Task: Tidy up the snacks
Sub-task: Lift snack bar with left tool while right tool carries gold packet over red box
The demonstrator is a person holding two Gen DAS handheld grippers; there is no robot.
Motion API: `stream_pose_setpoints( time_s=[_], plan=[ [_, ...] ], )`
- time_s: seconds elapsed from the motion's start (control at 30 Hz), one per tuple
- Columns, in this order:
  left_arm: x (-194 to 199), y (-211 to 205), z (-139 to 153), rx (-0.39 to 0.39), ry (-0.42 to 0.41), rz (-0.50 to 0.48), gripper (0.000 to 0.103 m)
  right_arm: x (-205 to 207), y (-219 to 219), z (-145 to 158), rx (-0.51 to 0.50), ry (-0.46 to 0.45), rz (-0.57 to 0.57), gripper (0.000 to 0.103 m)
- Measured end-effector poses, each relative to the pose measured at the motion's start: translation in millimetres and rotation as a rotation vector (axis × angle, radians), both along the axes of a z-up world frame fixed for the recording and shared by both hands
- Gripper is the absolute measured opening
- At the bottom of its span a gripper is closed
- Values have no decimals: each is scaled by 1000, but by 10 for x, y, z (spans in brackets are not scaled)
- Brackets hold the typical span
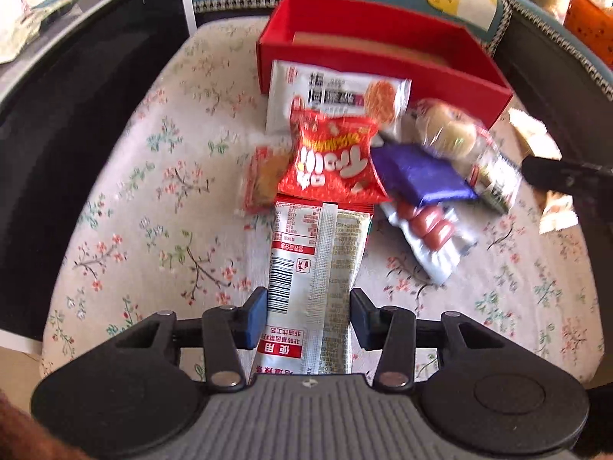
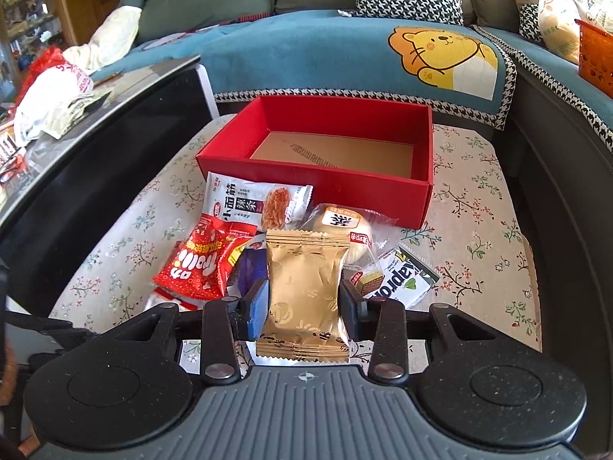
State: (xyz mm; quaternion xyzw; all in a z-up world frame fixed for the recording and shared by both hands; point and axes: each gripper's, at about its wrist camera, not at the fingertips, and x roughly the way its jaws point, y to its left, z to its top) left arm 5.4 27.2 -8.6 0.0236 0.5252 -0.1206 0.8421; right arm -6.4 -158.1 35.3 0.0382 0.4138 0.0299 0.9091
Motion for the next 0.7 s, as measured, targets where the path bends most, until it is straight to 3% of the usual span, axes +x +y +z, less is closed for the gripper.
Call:
stream_pose_setpoints(
  time_s=[0.23,0.53,0.7],
  plan=[
    [165,-176,348,-33,-100,-24,87,46,-7,82,4,-31,-11,47],
    [834,-505,495,-90,-155,-42,87,426,-124,94,-6,-31,-47,47],
    [1225,-651,541,-74,-179,-26,87,775,-135,143,-26,-52,-42,47]
  ],
)
